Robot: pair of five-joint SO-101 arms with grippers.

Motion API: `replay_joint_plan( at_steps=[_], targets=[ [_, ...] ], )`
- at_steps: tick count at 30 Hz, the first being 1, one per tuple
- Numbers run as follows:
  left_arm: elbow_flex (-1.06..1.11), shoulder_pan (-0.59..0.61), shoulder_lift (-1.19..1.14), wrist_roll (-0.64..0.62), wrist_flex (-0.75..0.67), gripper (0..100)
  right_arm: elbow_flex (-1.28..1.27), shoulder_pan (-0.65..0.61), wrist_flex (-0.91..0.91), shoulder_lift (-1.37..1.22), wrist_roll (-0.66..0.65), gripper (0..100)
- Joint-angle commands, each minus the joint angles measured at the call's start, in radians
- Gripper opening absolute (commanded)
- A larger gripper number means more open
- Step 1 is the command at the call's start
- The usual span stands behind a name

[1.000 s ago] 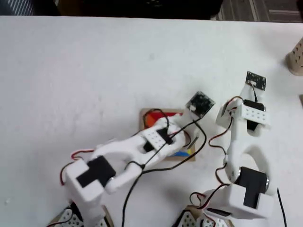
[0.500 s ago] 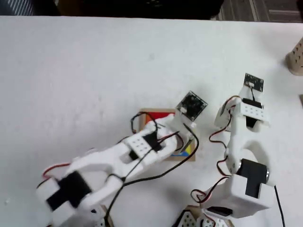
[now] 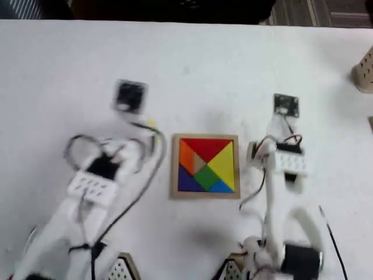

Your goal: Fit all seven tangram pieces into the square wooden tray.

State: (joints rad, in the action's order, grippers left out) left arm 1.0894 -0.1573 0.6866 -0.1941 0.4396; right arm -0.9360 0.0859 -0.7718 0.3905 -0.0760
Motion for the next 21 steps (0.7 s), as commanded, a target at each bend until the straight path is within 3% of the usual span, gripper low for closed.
replay_joint_plan(
  at_steps=[1,8,11,16,21],
  targets=[
    [0.112,0.17,0.196,-0.002,0.055,2,-0.161,-0.028,0.048,0.269,-0.103,1.7],
    [0.428,0.297,0.625,0.034,0.112,2,-0.391,-0.047,-0.056,0.622,-0.259,2.1],
    [0.489,0.303,0.831,0.12,0.265,2,-0.459,-0.088,-0.166,0.734,-0.304,2.1],
    [0.54,0.305,1.15,0.132,0.562,2,-0.517,-0.093,-0.298,0.895,-0.313,2.1],
    [0.549,0.372,1.115,0.153,0.592,2,-0.626,-0.101,-0.306,1.038,-0.313,2.1]
  ],
)
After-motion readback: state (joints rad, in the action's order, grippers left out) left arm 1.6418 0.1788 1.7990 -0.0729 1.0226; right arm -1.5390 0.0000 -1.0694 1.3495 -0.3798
